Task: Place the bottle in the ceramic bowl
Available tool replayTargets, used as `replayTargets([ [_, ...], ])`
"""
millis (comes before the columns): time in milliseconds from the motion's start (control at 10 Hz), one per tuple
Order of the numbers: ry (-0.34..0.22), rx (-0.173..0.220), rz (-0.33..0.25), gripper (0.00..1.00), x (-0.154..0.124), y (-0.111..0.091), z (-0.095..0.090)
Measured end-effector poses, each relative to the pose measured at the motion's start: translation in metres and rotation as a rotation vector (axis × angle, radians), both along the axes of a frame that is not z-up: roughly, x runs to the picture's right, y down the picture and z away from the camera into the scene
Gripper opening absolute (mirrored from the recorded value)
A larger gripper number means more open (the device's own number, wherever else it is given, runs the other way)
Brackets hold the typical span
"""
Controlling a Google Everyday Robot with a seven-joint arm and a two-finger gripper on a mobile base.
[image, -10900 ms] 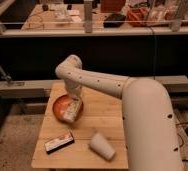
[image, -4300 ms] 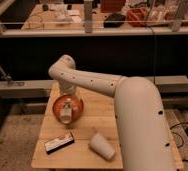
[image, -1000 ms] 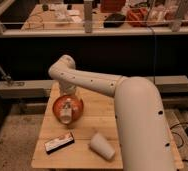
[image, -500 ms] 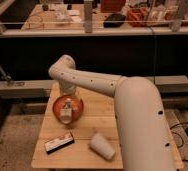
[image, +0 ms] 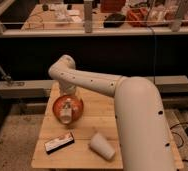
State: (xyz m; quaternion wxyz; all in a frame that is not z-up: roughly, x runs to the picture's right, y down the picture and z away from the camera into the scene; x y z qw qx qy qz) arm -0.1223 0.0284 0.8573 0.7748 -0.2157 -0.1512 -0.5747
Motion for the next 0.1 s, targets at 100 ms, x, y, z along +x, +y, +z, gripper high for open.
replayTargets([
  [100,0.0,0.0,0.0,0.7,0.0,0.0,0.0],
])
